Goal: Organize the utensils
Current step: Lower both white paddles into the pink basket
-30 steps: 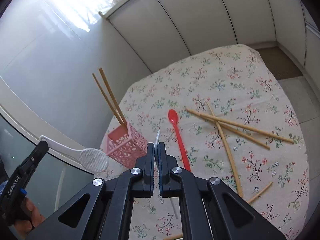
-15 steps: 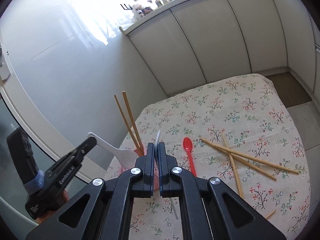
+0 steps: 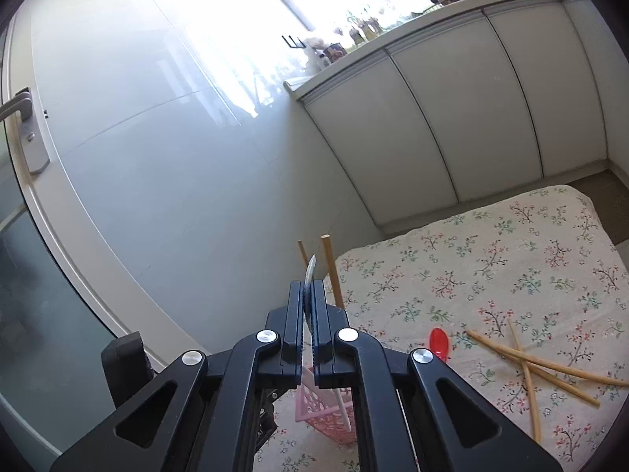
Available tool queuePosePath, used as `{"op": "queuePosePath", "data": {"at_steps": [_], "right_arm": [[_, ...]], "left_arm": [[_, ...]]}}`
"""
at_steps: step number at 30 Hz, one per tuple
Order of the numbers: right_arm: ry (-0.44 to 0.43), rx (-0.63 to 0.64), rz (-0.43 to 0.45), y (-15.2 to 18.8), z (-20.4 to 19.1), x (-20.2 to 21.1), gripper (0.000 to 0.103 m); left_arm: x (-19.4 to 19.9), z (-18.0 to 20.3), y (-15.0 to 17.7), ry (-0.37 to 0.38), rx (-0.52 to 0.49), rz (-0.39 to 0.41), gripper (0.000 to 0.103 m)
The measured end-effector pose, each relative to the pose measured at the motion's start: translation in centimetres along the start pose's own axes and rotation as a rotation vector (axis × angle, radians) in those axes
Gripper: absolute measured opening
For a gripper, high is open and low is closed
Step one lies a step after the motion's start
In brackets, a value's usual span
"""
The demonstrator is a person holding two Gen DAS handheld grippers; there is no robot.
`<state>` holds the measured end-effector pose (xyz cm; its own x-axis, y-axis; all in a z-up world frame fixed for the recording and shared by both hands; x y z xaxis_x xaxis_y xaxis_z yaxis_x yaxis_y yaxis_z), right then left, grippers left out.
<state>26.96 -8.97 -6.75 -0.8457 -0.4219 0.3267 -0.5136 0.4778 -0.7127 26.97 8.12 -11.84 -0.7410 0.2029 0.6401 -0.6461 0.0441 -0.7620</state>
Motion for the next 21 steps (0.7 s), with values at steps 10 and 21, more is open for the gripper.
{"op": "queuePosePath", "data": {"at_steps": [10, 21], "right_arm": [[0.031, 0.048, 0.085, 0.8, -0.2, -3.2, 0.003], [0.096, 0.123, 0.052, 5.7, -0.4, -5.6, 0.003]], "left_arm": [[2.4, -2.1, 0.2, -0.04, 0.045, 0.018, 0.023], [2.0, -4.1, 2.0, -0.102, 0.054, -0.028, 0.024]]}}
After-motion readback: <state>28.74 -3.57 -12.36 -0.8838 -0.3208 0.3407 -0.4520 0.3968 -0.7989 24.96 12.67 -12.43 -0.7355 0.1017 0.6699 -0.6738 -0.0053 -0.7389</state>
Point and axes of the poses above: each gripper's, at about its wrist camera, not at the fingertips, and x roughly against the way its jaws point, z to its right, y to its underside, the point moved 6 cm from there along -x, roughly the way its jaws point, and after that the axes turned 6 degrees about -x, right-handed, at the moved point
